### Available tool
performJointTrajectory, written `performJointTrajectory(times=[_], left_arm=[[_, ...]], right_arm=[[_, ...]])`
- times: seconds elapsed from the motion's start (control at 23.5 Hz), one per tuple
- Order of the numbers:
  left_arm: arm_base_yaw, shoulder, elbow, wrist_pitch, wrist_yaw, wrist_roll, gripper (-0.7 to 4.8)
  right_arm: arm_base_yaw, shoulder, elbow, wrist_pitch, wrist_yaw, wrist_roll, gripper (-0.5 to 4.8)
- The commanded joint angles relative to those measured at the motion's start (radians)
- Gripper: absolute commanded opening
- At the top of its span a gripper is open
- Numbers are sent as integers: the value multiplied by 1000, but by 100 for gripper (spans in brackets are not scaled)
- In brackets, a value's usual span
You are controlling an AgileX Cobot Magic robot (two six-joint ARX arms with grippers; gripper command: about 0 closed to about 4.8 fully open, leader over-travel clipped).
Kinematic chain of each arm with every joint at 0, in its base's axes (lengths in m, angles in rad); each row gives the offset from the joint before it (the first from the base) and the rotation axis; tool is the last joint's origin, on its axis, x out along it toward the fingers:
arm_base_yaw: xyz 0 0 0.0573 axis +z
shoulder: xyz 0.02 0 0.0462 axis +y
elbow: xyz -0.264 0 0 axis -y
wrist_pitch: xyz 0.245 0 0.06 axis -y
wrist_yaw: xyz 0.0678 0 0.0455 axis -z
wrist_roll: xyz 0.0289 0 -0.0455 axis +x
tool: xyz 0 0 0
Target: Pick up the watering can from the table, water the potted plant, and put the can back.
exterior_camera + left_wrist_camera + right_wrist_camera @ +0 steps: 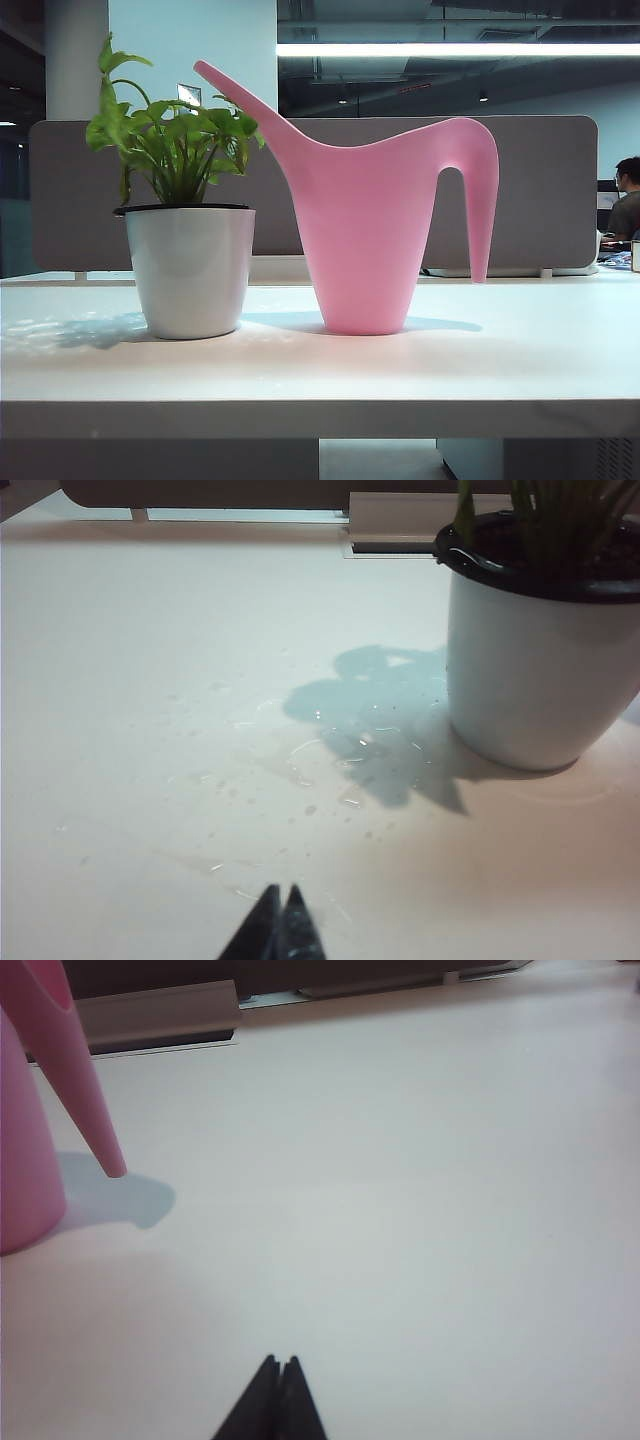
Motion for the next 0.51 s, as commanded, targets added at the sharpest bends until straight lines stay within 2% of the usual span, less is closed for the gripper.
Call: performJointTrajectory(times=[0.04,0.25,0.34,0.51], left_arm=[[1,2,1,1,-3,3,3],[0,19,18,-36,-3,0,3],[-20,137,145,-144,-14,-18,3],[-90,345,389,-224,16,-148,3]], right_arm=[[1,-1,-7,11,1,-3,-5],[1,-1,-7,11,1,-3,-5],[1,-1,-7,11,1,-3,-5],[1,-1,-7,11,1,-3,-5]])
